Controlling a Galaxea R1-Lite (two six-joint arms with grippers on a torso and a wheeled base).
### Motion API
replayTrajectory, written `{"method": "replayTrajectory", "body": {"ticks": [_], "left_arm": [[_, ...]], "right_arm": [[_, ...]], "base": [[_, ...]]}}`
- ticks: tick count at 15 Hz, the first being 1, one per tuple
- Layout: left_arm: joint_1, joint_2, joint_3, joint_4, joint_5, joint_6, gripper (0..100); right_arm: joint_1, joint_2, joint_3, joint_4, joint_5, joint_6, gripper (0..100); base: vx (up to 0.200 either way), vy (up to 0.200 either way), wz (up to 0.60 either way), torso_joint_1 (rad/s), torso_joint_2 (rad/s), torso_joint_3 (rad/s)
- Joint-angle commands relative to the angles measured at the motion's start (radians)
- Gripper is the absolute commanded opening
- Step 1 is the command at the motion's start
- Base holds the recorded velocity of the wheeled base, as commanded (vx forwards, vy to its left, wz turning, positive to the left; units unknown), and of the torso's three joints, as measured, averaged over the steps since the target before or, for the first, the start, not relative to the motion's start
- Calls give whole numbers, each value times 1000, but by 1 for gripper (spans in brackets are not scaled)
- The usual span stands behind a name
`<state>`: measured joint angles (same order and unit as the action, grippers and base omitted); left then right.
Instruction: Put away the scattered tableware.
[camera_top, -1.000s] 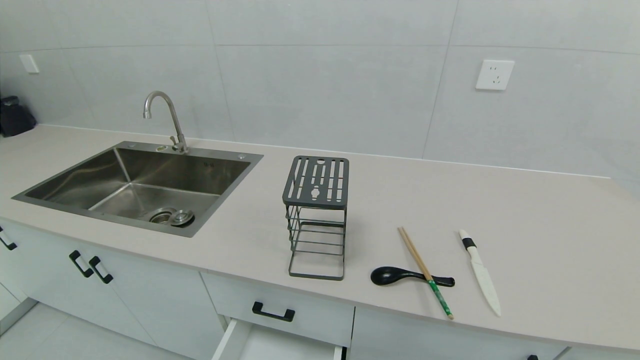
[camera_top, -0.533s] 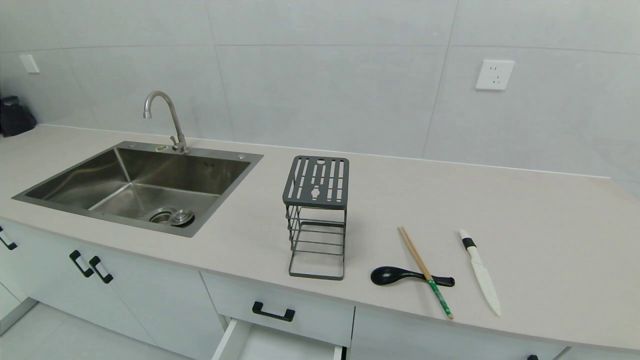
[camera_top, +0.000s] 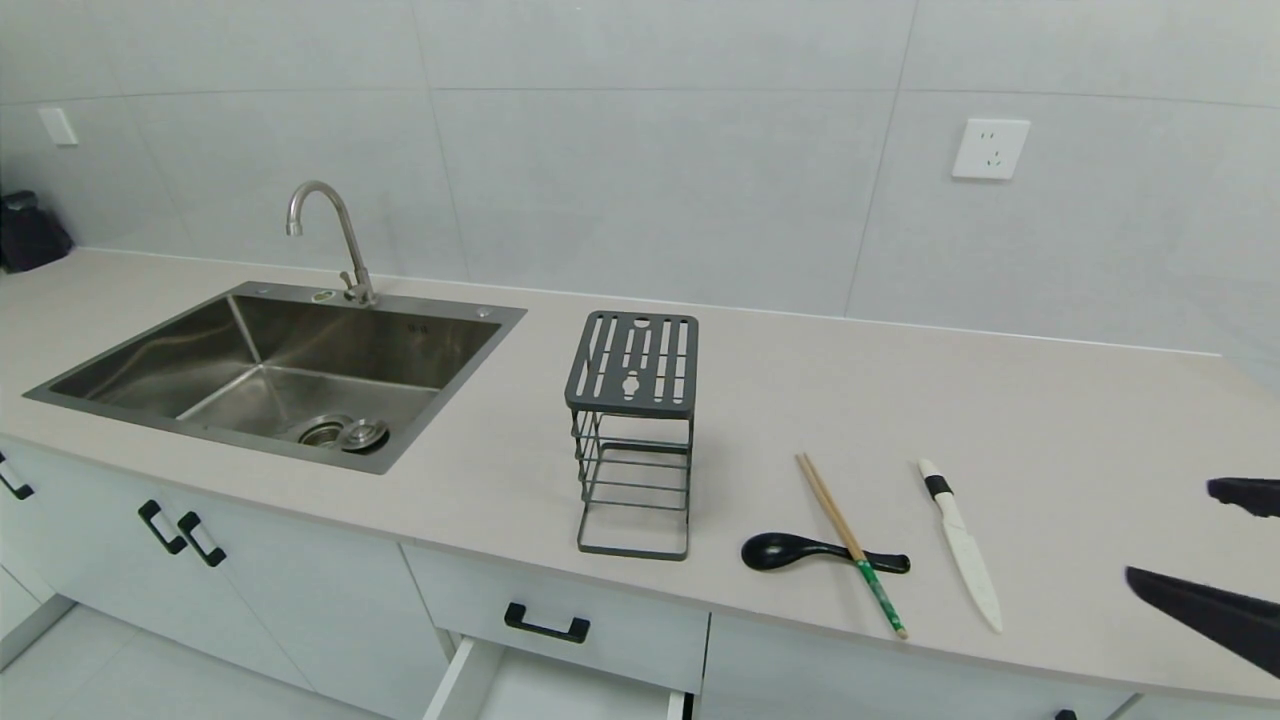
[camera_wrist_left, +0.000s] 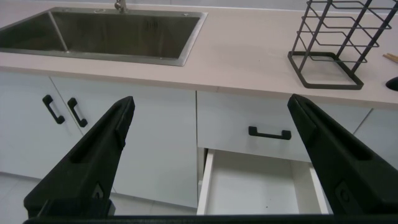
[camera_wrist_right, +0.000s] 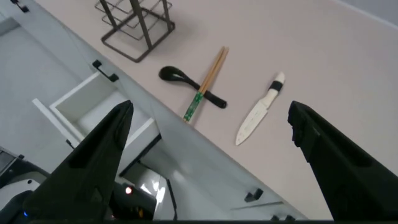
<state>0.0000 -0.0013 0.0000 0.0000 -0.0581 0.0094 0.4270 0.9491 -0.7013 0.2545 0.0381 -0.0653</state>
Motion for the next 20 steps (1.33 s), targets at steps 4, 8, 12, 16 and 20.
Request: {"method": "replayTrajectory", "body": {"ticks": [4,8,12,16,20], "left_arm": [[0,1,0,0,0,0,100],[-2,1,0,0,0,0,100],[0,1,0,0,0,0,100],[-2,1,0,0,0,0,100],[0,1,0,0,0,0,100]], "right_arm": [[130,286,-32,9,-110,18,100],[174,458,-73,-9,-115,19,100],[191,583,-64,-162,-116,18,100],[197,625,-50,-179,-122,19,100],[193,642,-38,-179,-122,19,100]], "base": [[0,0,0,0,0,0],[0,0,0,0,0,0],[0,0,0,0,0,0],[0,0,0,0,0,0],[0,0,0,0,0,0]]}}
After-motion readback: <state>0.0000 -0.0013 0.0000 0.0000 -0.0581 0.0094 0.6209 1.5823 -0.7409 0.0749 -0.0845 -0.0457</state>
